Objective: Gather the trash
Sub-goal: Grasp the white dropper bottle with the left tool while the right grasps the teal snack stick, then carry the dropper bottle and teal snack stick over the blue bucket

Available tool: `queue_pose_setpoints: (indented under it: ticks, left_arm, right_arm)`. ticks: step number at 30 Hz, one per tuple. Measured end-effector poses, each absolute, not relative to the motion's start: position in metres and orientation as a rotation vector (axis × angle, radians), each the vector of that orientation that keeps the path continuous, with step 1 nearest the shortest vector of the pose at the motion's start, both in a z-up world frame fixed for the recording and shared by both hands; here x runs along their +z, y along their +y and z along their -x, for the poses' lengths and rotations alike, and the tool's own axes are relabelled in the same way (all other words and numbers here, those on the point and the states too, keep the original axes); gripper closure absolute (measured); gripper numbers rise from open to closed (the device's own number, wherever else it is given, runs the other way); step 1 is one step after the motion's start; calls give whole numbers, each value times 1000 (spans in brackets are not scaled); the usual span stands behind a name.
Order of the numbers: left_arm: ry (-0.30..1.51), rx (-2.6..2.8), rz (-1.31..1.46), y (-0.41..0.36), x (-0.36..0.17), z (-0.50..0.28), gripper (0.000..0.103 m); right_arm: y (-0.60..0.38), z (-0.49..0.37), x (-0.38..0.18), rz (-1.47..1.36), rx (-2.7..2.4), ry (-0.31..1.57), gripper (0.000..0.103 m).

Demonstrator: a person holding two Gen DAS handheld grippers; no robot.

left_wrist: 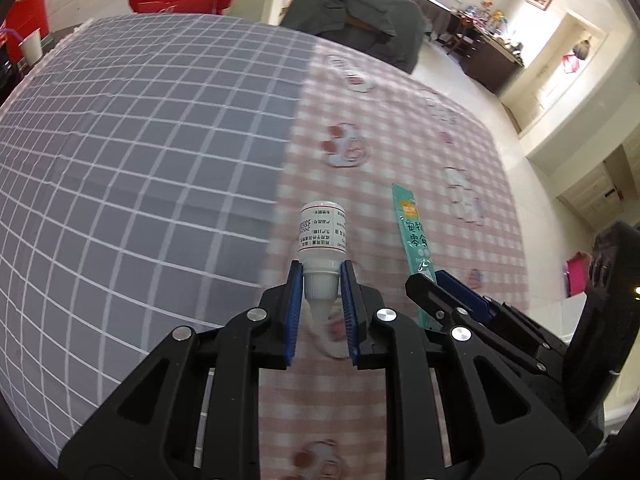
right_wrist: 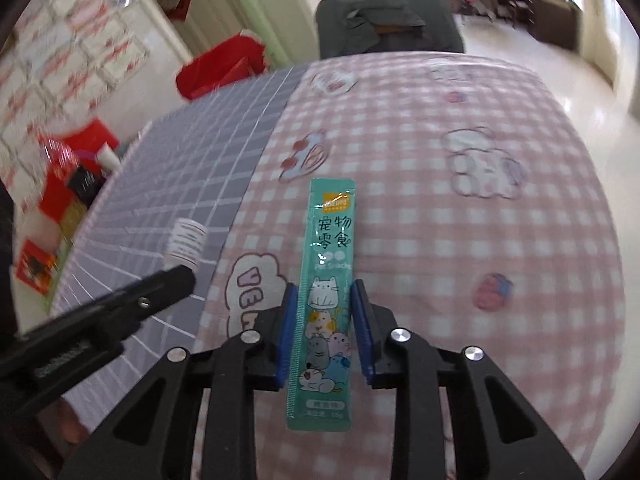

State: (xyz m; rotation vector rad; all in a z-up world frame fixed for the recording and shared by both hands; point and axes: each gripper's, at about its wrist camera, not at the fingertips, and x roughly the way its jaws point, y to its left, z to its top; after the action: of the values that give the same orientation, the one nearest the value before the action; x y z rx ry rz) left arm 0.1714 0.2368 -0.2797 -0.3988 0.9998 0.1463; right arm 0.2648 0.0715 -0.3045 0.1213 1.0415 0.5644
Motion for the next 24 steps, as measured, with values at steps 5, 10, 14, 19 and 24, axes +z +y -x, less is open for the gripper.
queue_pose_setpoints:
  ticks: [5, 10, 14, 19, 24]
  left_arm:
    - [976, 57, 365, 184, -256, -185, 84]
    - [966, -61, 327, 111, -237, -200, 84]
    - [971, -144, 296, 52, -228, -211, 84]
    - [995, -244, 258, -23, -229, -223, 84]
    - [1009, -312, 230, -81, -230, -232, 84]
  right_arm:
    - [6, -259, -274, -272, 531, 986, 76]
    - [-64, -252, -250, -349, 483, 933, 76]
    - [-123, -244, -243, -413, 425, 909, 76]
    - [-197, -233, -240, -458, 323, 886, 76]
    - [-253, -226, -241, -469, 241, 880, 76]
